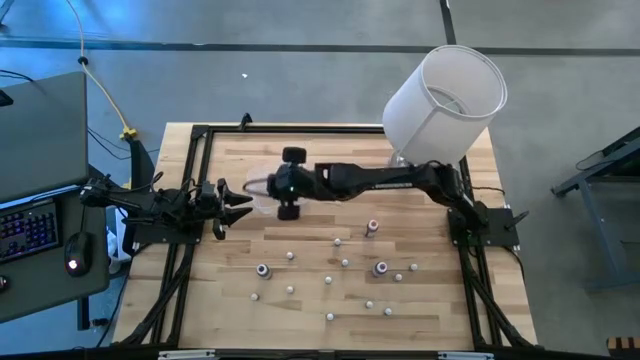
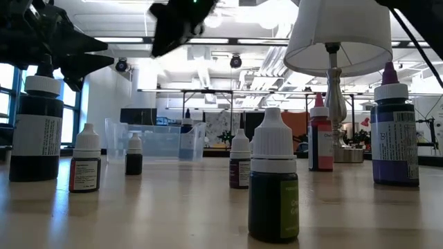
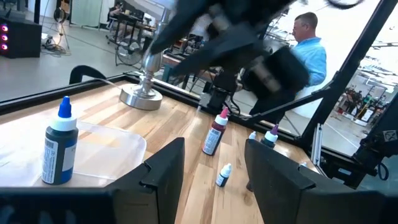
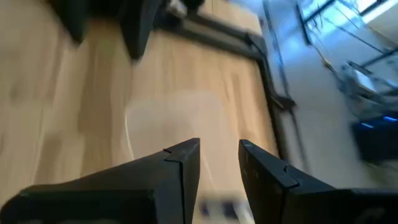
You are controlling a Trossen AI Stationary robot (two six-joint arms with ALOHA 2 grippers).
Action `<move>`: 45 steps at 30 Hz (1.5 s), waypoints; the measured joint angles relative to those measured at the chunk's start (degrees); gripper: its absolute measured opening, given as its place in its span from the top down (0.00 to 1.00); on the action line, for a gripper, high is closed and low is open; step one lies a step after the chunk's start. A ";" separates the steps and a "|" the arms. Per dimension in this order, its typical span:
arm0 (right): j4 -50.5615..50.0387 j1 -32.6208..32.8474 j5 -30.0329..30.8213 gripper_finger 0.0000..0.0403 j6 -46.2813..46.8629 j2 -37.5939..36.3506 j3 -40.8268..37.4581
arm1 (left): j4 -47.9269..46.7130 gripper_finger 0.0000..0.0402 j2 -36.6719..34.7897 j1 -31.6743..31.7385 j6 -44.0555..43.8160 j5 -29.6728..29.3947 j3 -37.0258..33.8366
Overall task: Pick & Place food coloring
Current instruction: Put the big red food coloring bottle into the transparent bin
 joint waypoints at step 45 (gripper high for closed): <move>83.67 19.78 9.16 0.74 24.71 -55.45 -112.83 | 0.12 0.58 -0.01 0.00 0.23 -4.74 -0.02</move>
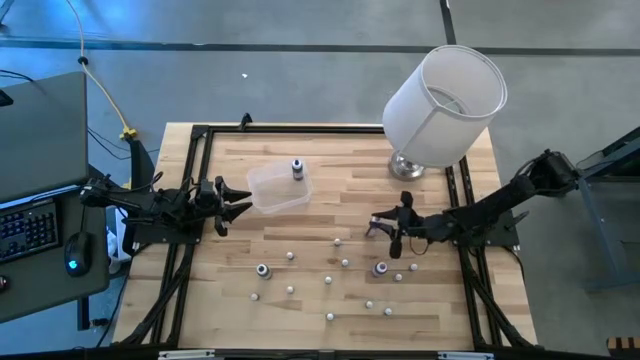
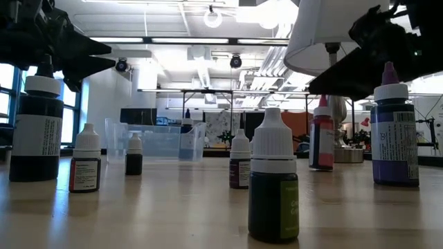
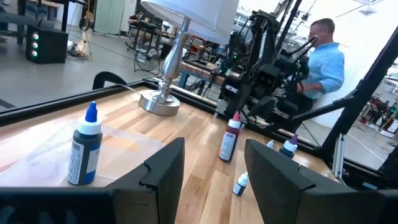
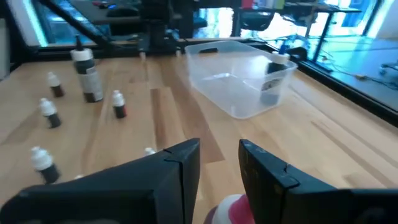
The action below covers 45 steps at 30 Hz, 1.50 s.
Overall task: Pick & Place food coloring
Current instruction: Put the big red food coloring bottle into the transparent bin
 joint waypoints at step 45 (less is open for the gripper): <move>1.19 -5.49 -5.80 0.74 -1.65 0.15 0.24 | -0.01 0.58 0.00 0.00 -0.02 0.20 0.02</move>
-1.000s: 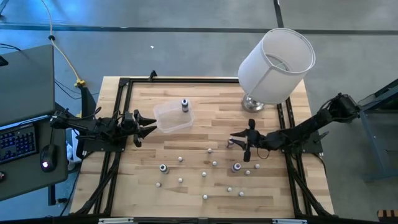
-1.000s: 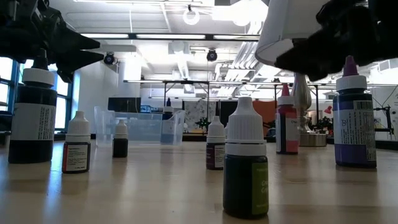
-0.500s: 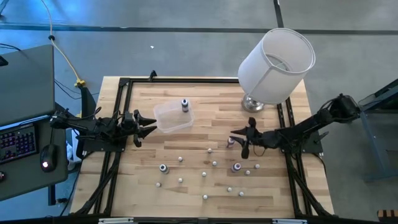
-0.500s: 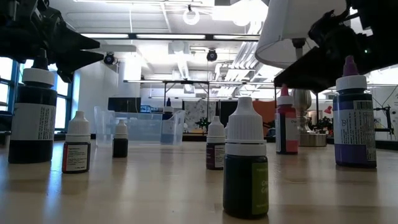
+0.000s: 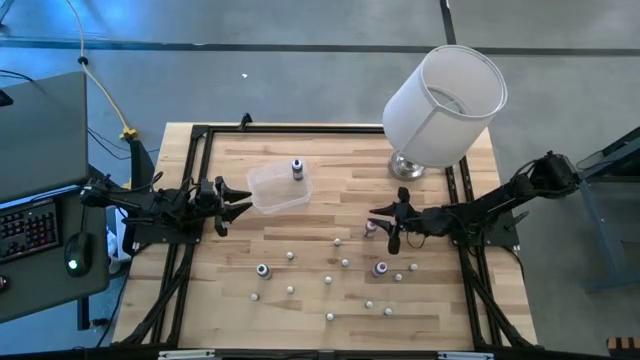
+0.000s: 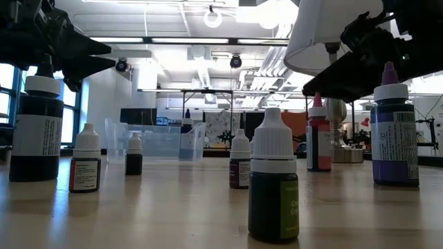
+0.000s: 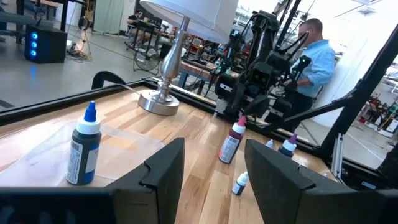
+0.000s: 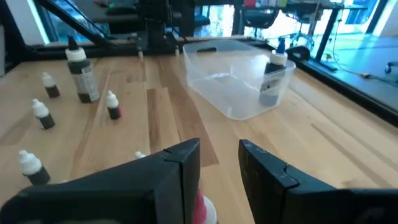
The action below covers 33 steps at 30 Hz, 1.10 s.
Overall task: Pick & Place food coloring
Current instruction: Put the big red food coloring bottle into the transparent bin
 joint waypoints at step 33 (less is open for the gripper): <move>-6.21 -0.02 -2.83 0.91 5.87 -0.02 -0.02 | 0.00 0.58 0.00 0.00 0.00 0.02 -0.01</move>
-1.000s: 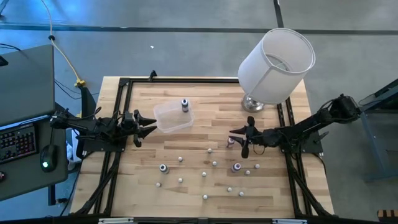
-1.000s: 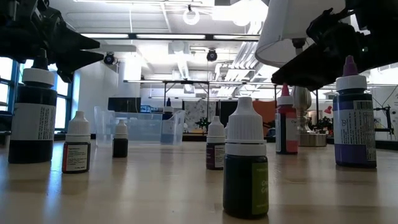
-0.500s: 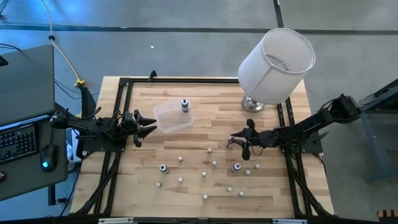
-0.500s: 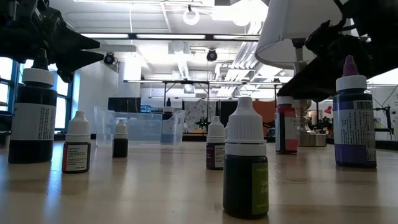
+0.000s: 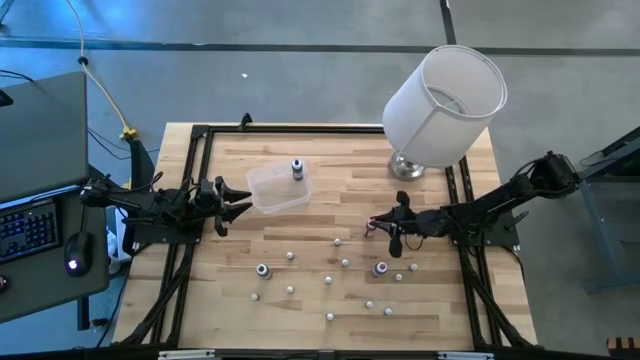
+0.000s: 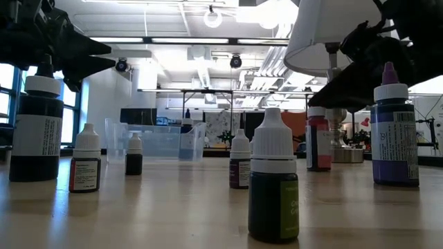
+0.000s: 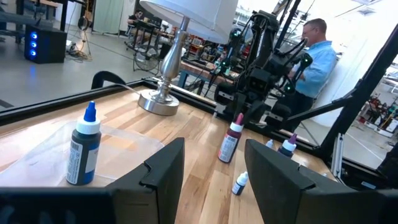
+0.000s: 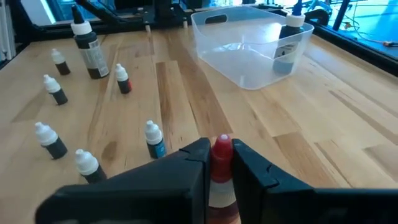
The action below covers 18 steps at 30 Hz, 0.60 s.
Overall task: Pick & Place food coloring
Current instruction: Put the big red food coloring bottle into the transparent bin
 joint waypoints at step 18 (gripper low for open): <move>10.56 -3.53 -2.07 0.90 -23.42 14.53 30.95 | 0.11 0.58 0.02 0.00 0.00 -0.75 -0.01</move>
